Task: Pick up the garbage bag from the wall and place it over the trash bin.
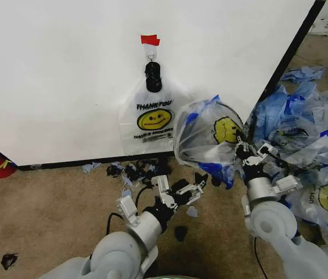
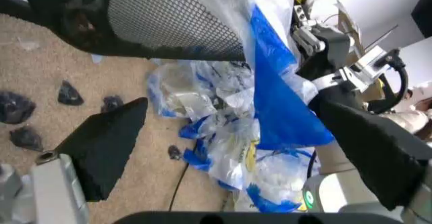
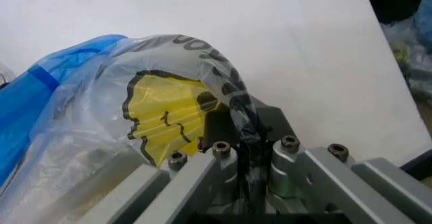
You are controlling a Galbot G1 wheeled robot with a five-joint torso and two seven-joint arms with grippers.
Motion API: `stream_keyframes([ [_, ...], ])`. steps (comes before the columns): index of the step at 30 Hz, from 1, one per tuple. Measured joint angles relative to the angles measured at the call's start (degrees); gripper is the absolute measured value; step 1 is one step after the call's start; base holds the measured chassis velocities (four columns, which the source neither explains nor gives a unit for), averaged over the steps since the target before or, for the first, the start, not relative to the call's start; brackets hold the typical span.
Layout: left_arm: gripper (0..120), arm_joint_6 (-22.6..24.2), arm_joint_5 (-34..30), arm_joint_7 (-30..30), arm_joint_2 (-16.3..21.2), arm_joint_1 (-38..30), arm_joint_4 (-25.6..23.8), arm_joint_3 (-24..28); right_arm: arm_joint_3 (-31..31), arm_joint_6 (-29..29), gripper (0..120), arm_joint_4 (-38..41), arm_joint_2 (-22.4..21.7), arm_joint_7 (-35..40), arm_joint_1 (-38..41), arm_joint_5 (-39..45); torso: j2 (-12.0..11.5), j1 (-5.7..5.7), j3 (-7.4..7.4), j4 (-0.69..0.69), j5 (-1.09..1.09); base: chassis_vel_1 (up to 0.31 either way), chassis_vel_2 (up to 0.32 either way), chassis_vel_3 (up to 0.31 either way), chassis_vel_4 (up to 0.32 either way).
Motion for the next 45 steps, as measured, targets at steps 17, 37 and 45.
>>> stream_keyframes([
  [17, 100, -0.11, -0.42, -0.08, -5.17, -3.31, 4.51, 2.74, -0.81, -0.44, 1, -1.01, 1.69, -0.75, -0.62, -0.65, 0.00, 0.00, 0.00, 0.00, 0.00, 0.000, 0.000, 0.000, 0.000],
  [37, 51, -0.50, -0.61, -0.33, -7.09, -4.07, 6.38, 3.42, -0.39, -0.72, 1, 0.24, 0.66, -0.39, -0.59, 1.17, 0.00, 0.00, 0.00, 0.00, 0.00, 0.000, 0.000, 0.000, 0.000],
  [45, 21, -0.49, -0.65, -0.53, -6.26, -4.06, 5.72, 3.05, -0.36, -0.84, 1, 0.42, 0.48, 0.04, -0.92, 1.47, 0.00, 0.00, 0.00, 0.00, 0.00, 0.000, 0.000, 0.000, 0.000],
])
